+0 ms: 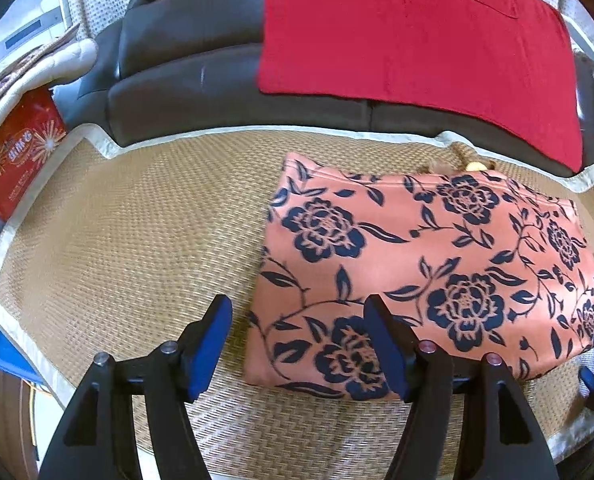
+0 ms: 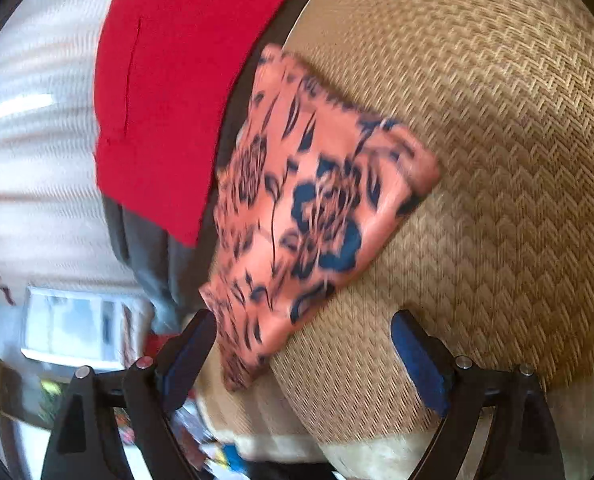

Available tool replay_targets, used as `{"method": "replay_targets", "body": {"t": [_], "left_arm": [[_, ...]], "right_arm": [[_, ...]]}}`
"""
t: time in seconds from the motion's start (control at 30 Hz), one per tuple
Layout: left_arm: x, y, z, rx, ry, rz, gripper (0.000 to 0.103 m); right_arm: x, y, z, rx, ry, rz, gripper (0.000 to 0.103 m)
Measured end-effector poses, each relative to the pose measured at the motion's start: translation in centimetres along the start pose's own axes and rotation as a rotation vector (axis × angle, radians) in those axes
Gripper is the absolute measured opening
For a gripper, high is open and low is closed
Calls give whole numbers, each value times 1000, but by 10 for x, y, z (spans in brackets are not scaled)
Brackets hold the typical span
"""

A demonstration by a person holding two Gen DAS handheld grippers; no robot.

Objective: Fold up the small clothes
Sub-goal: 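Smooth the folded blouse with the left tool while the right tool grasps its edge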

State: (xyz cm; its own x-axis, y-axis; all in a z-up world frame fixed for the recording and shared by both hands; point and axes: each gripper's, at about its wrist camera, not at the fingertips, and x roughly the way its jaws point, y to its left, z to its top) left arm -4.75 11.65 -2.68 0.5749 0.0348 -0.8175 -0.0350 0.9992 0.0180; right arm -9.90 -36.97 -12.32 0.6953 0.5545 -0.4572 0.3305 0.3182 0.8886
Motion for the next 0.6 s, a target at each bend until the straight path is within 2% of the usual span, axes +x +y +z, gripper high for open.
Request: {"method": "replay_targets", "body": {"t": [0.1,0.2,0.33,0.37,0.4,0.43,0.47,0.53,0.6], "left_arm": [[10,-12,-8,-4,27,-50,71],[25,-26,-16,19,75,-64,71],[34,-39,-20,45,96,-62,71],[34,-40,-20,46,97,-63,71],[34,-42,-19,49,94,-62,71],[34,-44,-19,53,92,-59,71],[33,-45,-18,58,92,-58,71],[31,-46,-15,69,88,-56,71],[26,-47,-13,76,64,-48,71]], "right_arm": [[3,-6,14,63,-57,39,91],[3,-8,21,110,-121,68,91],[2,-11,30,142,-143,96,90],[-1,-11,32,133,-146,92,74],[-3,-10,37,109,-144,72,41],[6,-7,48,90,-129,43,23],[11,-3,52,67,-112,14,11],[4,25,53,-68,-126,-53,10],[-15,80,39,-325,-197,-135,10]]}}
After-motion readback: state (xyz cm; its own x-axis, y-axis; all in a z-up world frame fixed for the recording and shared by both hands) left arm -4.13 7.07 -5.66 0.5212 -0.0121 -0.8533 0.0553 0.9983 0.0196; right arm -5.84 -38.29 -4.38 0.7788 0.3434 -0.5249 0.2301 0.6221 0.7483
